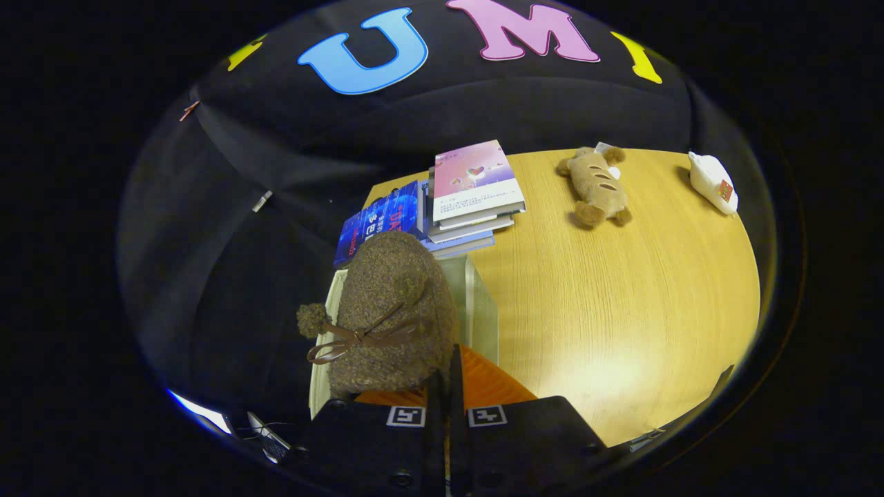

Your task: Open the storage box then place both shoes into the box .Put the left shoe in first, then the right shoe, with the right side of both shoes facing outward in a uniform manner.

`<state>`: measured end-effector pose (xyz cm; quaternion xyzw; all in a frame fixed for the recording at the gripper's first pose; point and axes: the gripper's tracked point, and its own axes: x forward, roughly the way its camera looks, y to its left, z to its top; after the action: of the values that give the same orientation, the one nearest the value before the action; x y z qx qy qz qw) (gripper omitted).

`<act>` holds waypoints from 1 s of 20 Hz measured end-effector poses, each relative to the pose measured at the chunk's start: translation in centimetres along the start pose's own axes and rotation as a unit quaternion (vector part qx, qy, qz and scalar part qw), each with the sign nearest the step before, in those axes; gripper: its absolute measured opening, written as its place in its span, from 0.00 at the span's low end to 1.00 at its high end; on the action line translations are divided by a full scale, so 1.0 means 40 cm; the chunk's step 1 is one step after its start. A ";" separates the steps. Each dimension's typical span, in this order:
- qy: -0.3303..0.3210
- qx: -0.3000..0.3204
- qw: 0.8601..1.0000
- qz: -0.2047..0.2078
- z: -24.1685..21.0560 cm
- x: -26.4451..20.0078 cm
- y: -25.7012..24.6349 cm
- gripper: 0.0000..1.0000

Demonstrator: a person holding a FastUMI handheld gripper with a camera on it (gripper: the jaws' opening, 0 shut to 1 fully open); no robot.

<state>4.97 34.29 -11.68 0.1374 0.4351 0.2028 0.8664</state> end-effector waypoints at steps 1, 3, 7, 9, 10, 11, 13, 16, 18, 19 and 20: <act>0.002 -0.004 1.000 -0.003 -0.005 0.012 0.007 0.09; 0.012 -0.006 1.000 -0.008 -0.022 0.025 0.013 0.12; 0.020 0.001 0.999 0.027 -0.041 0.017 0.059 0.39; 0.011 -0.006 0.999 0.042 -0.037 -0.013 0.068 0.58; 0.005 -0.016 0.999 0.048 -0.034 -0.032 0.067 0.67; -0.004 -0.028 0.999 0.045 -0.028 -0.057 0.051 0.77; -0.026 -0.049 0.997 0.044 -0.012 -0.101 0.023 1.00; -0.078 -0.076 0.993 0.039 0.036 -0.180 -0.032 0.99; -0.111 -0.093 0.989 0.032 0.072 -0.224 -0.080 0.99; -0.125 -0.100 0.987 0.025 0.089 -0.248 -0.108 0.99; -0.140 -0.105 0.984 0.021 0.111 -0.274 -0.132 0.99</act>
<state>3.90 24.22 -3.63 0.0816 0.2823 0.2445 0.9240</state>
